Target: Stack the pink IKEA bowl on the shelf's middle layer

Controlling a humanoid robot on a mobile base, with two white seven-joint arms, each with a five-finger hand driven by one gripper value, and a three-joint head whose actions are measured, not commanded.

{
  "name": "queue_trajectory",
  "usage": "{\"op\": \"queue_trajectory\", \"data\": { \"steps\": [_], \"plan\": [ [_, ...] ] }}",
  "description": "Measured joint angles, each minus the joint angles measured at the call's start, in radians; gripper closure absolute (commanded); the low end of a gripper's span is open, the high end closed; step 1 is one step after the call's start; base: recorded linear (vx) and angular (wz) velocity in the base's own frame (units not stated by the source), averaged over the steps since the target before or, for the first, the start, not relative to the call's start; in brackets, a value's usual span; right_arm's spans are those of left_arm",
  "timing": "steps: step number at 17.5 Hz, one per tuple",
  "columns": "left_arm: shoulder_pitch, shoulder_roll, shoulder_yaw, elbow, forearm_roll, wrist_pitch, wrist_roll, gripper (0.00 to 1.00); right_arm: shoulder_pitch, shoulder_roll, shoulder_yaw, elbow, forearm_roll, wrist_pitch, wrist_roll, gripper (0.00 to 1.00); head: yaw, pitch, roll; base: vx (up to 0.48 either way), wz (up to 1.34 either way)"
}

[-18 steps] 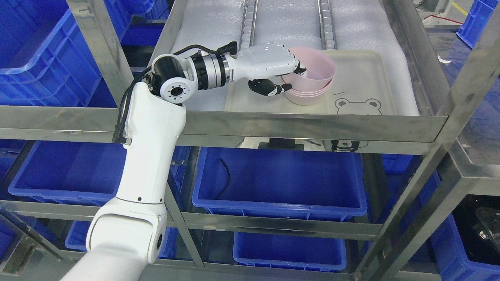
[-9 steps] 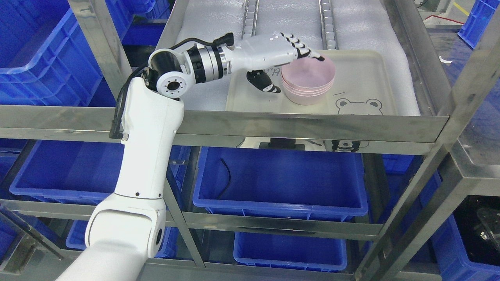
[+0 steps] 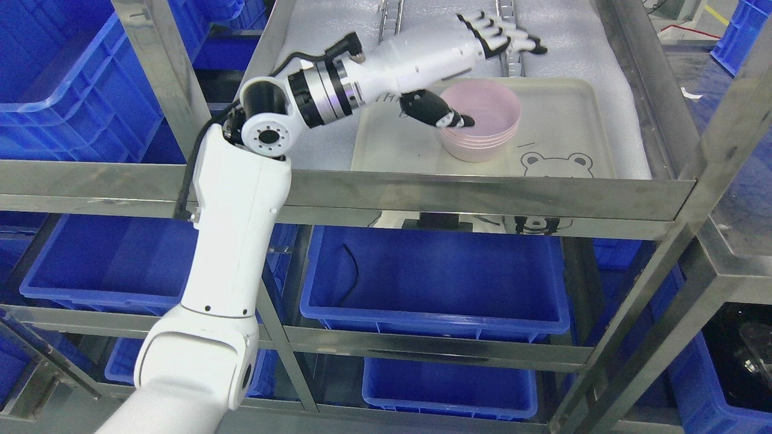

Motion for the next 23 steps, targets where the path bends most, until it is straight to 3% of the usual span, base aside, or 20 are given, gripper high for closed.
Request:
{"op": "queue_trajectory", "data": {
  "steps": [5, 8, 9, 13, 19, 23],
  "plan": [
    [0.239, 0.0, -0.136, -0.077, 0.031, 0.0, -0.003, 0.09, 0.0, 0.0, 0.0, 0.0, 0.0, 0.0, 0.0, 0.0, 0.0, 0.0, 0.0, 0.001, -0.01],
    [0.419, 0.0, -0.184, -0.111, 0.041, 0.002, 0.161, 0.07, 0.0, 0.0, 0.0, 0.0, 0.0, 0.0, 0.001, 0.0, 0.0, 0.0, 0.0, 0.004, 0.02],
    [0.507, 0.001, -0.198, -0.113, 0.038, -0.001, 0.074, 0.07, 0.0, 0.0, 0.0, 0.0, 0.0, 0.0, 0.002, 0.0, 0.0, 0.001, 0.0, 0.034, 0.02],
    [0.757, 0.0, -0.199, -0.114, 0.076, -0.001, 0.017, 0.08, 0.0, 0.0, 0.0, 0.0, 0.0, 0.003, 0.001, 0.0, 0.0, 0.001, 0.0, -0.016, -0.04],
    [0.911, 0.0, -0.141, -0.07, 0.221, -0.001, 0.028, 0.07, 0.0, 0.0, 0.0, 0.0, 0.0, 0.003, -0.001, 0.0, 0.0, 0.001, 0.0, -0.015, 0.01],
    [0.948, 0.0, -0.091, -0.052, 0.358, -0.001, 0.215, 0.05, 0.0, 0.0, 0.0, 0.0, 0.0, 0.001, -0.004, 0.0, 0.0, 0.001, 0.0, 0.0, 0.0]
  ]
}}
